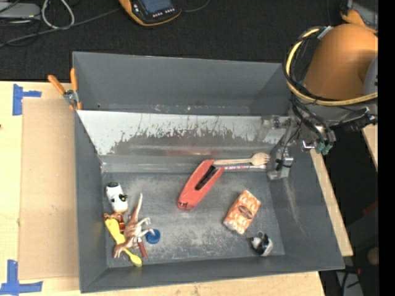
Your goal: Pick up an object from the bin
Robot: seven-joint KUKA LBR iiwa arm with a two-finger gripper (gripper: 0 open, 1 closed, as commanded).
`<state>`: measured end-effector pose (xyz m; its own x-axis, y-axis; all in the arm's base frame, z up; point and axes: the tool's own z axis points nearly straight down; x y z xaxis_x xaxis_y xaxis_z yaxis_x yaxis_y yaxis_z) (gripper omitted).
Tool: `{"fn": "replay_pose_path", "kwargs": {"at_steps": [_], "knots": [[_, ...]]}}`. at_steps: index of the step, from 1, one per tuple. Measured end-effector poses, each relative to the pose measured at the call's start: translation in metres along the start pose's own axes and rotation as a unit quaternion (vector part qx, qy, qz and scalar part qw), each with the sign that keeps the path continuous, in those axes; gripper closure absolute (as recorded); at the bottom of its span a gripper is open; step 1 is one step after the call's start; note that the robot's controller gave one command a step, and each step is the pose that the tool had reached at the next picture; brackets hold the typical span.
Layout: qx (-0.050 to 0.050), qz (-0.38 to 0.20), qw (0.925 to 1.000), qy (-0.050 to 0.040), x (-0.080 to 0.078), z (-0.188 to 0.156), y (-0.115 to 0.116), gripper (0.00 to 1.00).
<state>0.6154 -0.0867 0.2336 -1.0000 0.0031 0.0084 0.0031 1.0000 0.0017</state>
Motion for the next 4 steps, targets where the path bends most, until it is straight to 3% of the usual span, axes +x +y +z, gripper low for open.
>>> {"fn": "replay_pose_path", "kwargs": {"at_steps": [1,2,3,4], "knots": [[0.001,-0.001,1.0,-0.004,-0.001,-0.005,0.0,0.0],[0.0,-0.054,0.9985,-0.0037,0.021,0.019,-0.003,0.0],[0.0,-0.058,0.9983,-0.0051,0.062,0.087,0.039,0.0],[0.003,-0.088,0.9961,-0.0043,0.099,0.124,0.019,0.0]]}}
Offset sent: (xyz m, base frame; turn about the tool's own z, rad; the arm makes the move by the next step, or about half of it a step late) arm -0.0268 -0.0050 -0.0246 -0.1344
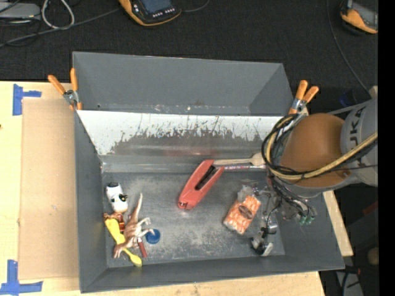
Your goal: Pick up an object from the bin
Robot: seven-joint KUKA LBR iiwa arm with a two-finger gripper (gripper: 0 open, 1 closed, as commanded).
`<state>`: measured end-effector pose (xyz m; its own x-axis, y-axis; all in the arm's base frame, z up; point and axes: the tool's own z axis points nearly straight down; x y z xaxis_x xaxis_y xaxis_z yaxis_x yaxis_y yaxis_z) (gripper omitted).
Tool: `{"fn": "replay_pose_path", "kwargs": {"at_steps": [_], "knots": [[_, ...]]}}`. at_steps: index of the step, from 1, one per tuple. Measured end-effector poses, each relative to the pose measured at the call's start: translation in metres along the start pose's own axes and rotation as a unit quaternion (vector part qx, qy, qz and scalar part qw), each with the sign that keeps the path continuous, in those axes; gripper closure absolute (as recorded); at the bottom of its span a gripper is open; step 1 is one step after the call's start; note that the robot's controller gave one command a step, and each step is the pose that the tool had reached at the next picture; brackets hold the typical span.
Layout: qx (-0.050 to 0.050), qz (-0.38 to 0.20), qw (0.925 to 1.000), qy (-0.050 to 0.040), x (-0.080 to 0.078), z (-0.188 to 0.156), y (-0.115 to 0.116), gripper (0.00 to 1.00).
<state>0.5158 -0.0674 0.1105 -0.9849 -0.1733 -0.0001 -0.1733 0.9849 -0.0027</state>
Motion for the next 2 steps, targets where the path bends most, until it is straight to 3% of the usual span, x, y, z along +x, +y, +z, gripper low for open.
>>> {"fn": "replay_pose_path", "kwargs": {"at_steps": [1,2], "knots": [[-0.003,0.077,0.997,-0.0007,-0.006,0.036,-0.011,0.0],[0.0,-0.173,0.9848,-0.0056,-0.027,0.036,-0.033,1.0]]}}
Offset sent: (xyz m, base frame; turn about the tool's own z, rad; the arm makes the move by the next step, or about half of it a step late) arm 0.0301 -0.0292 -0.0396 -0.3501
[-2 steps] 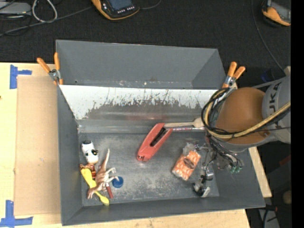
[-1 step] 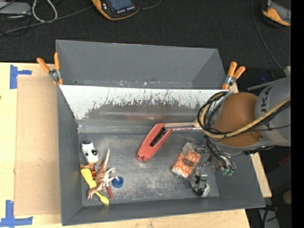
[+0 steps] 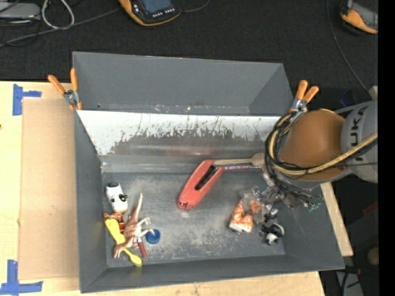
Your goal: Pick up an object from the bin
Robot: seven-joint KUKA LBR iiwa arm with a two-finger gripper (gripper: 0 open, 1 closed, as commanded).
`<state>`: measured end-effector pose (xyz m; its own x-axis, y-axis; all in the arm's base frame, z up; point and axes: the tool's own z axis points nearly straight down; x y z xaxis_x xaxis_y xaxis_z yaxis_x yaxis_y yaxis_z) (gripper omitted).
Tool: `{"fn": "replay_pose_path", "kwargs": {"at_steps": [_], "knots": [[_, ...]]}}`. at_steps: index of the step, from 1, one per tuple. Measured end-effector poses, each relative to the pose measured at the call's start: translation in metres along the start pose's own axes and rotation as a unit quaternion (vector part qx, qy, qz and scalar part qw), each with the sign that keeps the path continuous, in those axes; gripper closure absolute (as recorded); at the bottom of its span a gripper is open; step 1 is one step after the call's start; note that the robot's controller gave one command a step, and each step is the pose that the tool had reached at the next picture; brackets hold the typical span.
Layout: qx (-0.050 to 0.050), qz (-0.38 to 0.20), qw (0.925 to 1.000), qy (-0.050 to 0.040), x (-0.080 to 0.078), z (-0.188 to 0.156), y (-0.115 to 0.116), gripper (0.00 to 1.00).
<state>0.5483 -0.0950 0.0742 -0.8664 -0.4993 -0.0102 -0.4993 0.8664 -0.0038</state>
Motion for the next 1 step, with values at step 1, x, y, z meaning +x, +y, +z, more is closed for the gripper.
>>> {"fn": "replay_pose_path", "kwargs": {"at_steps": [1], "knots": [[0.0,0.0,1.0,0.0,0.0,0.0,0.0,1.0]]}}
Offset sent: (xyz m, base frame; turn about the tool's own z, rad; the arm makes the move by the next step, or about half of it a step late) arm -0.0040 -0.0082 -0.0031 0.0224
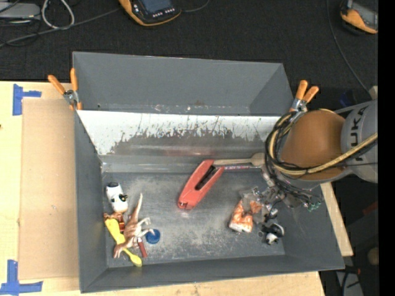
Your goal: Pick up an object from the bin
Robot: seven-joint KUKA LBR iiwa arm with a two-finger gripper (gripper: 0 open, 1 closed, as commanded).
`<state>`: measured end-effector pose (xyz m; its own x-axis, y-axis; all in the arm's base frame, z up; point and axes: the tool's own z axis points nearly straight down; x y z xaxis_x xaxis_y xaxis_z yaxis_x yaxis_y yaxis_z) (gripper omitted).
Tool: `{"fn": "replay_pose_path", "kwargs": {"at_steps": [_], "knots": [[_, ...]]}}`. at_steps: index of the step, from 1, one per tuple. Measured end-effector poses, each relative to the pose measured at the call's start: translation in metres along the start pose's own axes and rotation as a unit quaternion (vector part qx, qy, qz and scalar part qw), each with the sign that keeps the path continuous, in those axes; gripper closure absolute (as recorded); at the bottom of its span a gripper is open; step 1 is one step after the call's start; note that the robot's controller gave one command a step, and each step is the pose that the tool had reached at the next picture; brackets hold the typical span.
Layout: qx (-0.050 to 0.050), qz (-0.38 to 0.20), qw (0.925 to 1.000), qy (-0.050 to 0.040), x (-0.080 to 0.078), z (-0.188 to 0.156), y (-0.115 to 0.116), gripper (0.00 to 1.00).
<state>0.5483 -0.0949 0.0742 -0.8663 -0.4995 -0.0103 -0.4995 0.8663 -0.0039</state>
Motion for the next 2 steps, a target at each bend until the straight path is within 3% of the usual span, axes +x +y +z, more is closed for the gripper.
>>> {"fn": "replay_pose_path", "kwargs": {"at_steps": [2], "knots": [[0.001,0.001,1.0,-0.0007,0.0,-0.0007,0.0016,1.0]]}}
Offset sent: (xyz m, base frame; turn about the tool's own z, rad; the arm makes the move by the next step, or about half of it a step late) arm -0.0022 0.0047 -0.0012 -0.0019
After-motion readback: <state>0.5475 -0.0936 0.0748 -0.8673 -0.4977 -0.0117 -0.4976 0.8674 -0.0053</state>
